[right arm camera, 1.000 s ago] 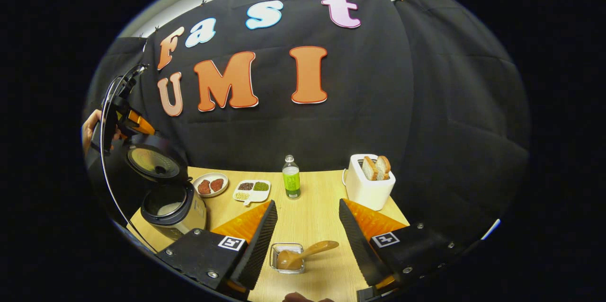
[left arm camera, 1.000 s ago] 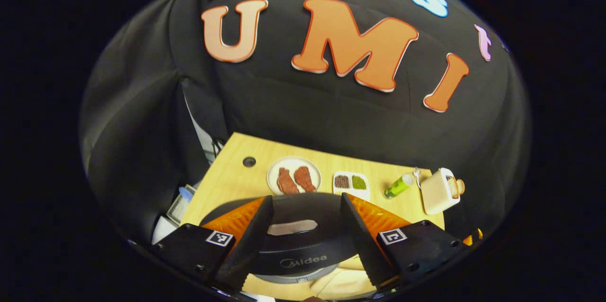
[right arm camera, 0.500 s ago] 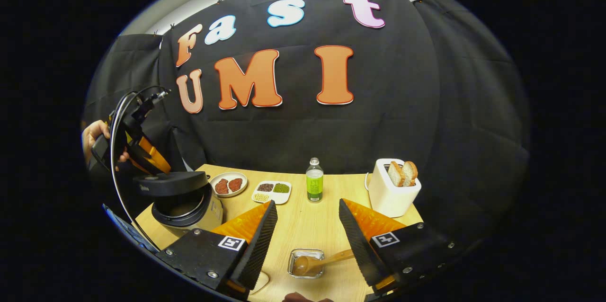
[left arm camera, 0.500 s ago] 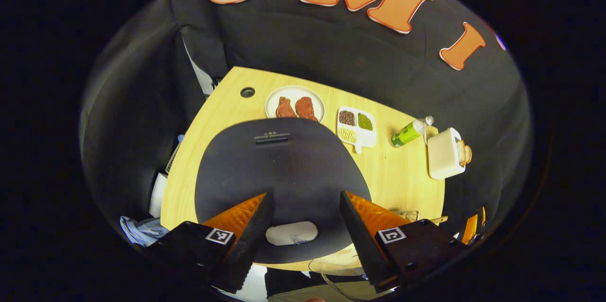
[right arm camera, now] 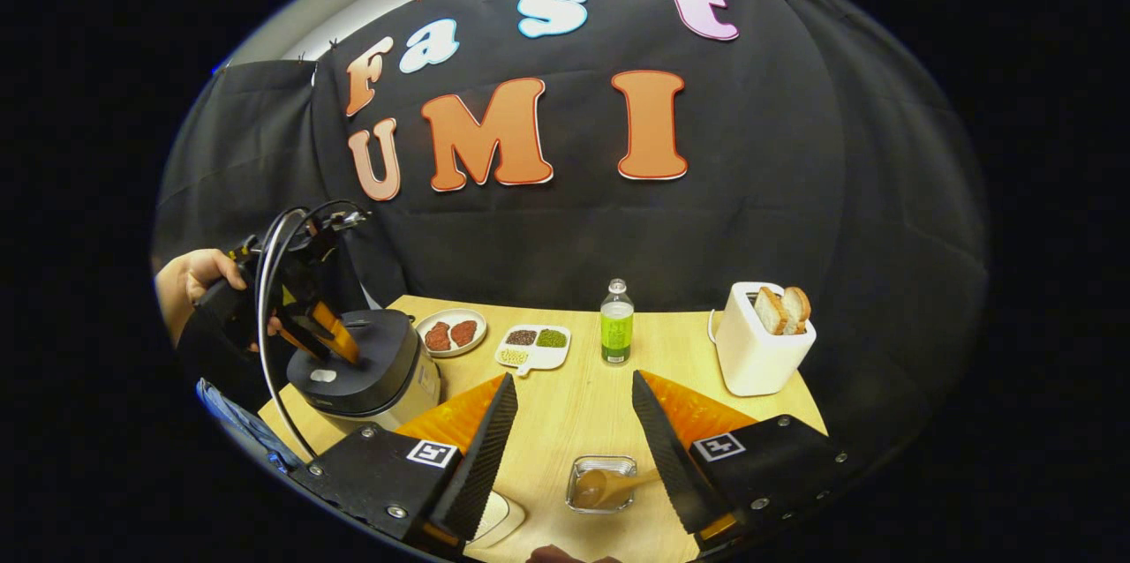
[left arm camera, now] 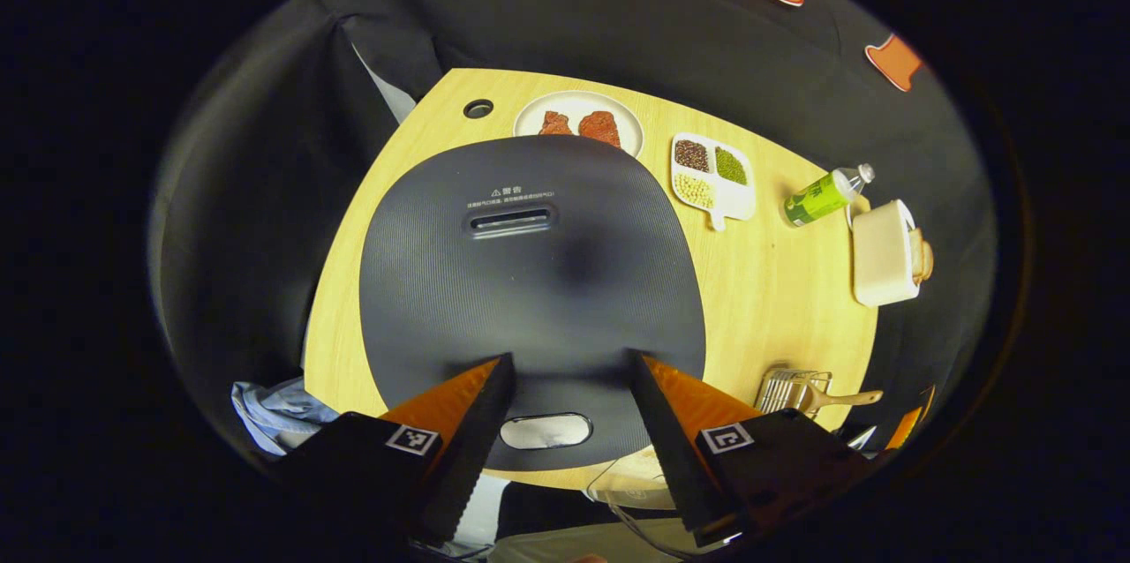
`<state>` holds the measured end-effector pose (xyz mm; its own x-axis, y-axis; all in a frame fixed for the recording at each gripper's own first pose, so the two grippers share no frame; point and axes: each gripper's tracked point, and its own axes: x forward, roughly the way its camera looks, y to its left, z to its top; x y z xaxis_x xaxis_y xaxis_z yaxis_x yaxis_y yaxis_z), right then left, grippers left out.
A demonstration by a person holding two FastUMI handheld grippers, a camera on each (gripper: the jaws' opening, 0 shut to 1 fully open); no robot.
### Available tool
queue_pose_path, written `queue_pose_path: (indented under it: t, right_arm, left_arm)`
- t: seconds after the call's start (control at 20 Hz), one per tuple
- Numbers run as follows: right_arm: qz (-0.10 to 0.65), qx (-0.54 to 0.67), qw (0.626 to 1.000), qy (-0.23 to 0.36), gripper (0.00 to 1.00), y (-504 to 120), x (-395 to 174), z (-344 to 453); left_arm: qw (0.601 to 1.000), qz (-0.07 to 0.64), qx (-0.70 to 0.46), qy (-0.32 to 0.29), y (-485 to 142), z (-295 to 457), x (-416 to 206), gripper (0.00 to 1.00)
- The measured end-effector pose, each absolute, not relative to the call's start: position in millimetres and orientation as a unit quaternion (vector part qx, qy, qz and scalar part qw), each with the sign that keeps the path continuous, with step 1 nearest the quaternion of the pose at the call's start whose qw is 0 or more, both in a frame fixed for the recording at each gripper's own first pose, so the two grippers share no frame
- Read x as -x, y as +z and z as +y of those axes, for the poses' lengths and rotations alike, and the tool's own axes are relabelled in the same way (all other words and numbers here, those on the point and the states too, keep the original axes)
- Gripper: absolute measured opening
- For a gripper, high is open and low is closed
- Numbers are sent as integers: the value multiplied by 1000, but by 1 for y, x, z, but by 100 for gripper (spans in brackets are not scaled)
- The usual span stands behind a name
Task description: Close the left gripper, press the button to open the rice cooker; take a wooden spoon from the chopstick holder with the right hand, scoop a spoonful of rice and pour it into the rice cooker, then put the wooden spoon back into the chopstick holder.
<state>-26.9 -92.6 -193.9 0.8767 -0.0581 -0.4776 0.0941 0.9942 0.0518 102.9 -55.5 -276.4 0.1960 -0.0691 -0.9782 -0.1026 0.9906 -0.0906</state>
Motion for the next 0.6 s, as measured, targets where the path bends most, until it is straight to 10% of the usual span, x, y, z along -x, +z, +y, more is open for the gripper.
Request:
queue_pose_path:
  t: [0.6]
  right_arm:
    - [249,-16,968,-36,82,-184,14,-73]
  left_arm:
    - [864,499,60,40,-258,-58,-100,88]
